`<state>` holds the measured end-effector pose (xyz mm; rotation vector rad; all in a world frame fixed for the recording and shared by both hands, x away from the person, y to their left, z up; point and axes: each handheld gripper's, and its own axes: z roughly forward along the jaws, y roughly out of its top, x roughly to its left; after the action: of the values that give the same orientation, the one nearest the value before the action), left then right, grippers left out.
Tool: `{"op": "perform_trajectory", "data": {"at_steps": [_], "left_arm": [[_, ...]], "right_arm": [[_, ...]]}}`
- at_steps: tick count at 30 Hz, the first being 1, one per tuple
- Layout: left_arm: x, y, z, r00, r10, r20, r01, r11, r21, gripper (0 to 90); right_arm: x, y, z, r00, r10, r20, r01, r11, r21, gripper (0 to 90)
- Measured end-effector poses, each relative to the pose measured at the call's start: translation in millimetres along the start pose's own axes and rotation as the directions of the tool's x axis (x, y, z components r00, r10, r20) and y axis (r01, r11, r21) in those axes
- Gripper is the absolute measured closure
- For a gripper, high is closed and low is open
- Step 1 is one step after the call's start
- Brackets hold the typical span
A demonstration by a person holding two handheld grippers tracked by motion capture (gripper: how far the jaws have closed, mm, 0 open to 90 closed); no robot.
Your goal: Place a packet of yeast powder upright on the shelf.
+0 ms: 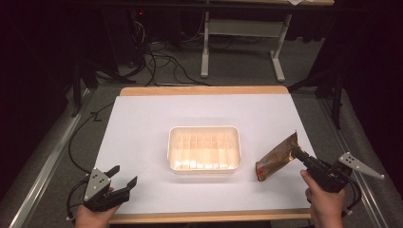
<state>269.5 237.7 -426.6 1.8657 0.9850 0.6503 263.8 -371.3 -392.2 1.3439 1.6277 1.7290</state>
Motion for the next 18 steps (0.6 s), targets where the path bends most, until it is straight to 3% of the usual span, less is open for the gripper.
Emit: {"op": "perform_trajectory", "data": {"at_steps": [5,14,18], "left_arm": [[0.7,0.2,0.3,1.0,-0.001,-0.002,0.001,1.0,0.0,29.1],[0.0,1.3,-1.3,0.9997,0.022,0.006,-0.022,0.9997,-0.01,29.1],[-0.4,1.7,-1.9,0.9996,0.027,0.01,-0.026,0.9995,-0.015,29.1]], "right_arm": [[2.9,2.9,-2.3,0.9996,-0.029,-0.007,0.029,0.999,-0.019,90.0],[4.4,6.7,-5.6,0.9997,-0.025,0.002,0.025,0.999,-0.049,90.0],[10.5,9.5,-4.3,0.9984,-0.057,-0.003,0.056,0.997,-0.05,90.0]]}}
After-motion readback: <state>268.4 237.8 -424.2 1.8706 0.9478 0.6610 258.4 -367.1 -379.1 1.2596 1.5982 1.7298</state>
